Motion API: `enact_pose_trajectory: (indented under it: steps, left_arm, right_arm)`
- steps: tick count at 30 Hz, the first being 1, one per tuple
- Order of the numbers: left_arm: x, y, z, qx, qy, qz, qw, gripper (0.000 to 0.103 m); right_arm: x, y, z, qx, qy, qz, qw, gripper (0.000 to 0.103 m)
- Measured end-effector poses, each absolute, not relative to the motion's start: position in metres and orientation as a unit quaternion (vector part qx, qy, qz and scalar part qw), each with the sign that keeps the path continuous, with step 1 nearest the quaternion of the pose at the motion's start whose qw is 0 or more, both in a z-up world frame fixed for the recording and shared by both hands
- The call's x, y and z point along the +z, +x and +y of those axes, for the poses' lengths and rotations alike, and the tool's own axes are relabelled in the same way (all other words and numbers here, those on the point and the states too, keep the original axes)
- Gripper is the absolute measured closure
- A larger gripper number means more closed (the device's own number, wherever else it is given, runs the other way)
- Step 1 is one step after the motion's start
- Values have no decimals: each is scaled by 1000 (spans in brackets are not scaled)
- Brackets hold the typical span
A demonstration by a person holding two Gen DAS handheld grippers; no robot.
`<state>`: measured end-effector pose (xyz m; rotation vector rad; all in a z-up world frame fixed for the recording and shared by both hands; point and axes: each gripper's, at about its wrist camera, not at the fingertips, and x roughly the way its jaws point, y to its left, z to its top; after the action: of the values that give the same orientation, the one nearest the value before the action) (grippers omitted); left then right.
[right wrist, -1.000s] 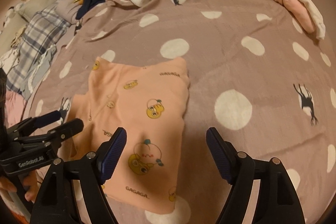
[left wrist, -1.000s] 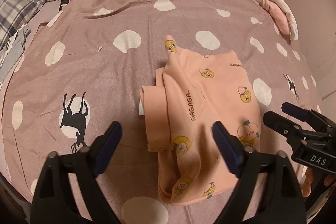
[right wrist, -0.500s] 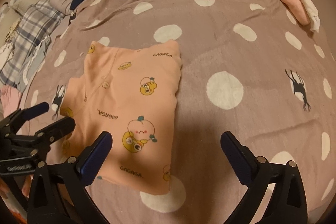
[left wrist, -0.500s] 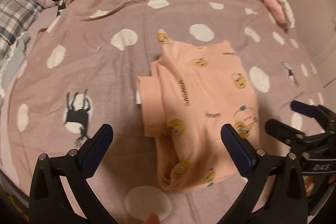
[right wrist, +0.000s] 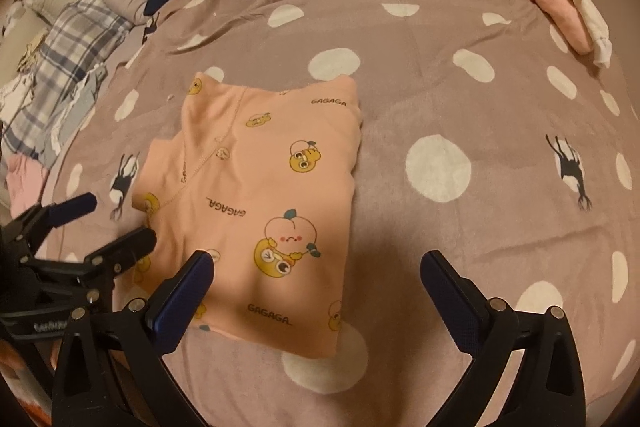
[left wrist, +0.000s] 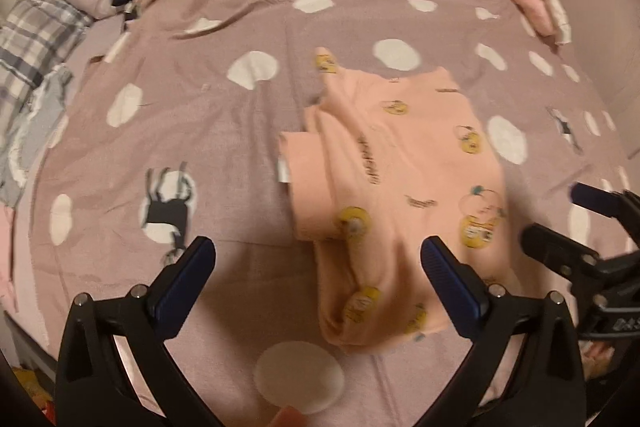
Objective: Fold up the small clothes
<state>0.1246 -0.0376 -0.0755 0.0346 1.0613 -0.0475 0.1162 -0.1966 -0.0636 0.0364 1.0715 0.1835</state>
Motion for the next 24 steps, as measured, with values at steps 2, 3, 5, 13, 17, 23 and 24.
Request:
enact_pose_trajectory:
  steps: [2,3,5,13,17,23,24]
  left_arm:
    - [-75,126,-36,-6,17,500,866,0]
    - [-75,126,-35,-5,14,499,866,0]
    - [-75,126,-35,-15,6,505,863,0]
    - [-64,122,-38,-16,3,488,873,0]
    - [-67,122,-37,-13,2,496,868,0]
    - [-70,121,-35,-5,11,500,866,0]
    - [-71,121,-34,-6,8,502,865,0]
  right_arm:
    - [-63,117,-198,80,21,510,856,1]
    - [-63,118,-199,78,22,509,857,1]
    - [-61,118,-201,75,25,506,859,1]
    - [-64,119,-196,78,24,509,857,1]
    - [-64,117,-190,85,20,507,857,1]
    - [-64,116,-187,86,9,506,858,1]
    - [-64,116,-187,85,8,506,858,1]
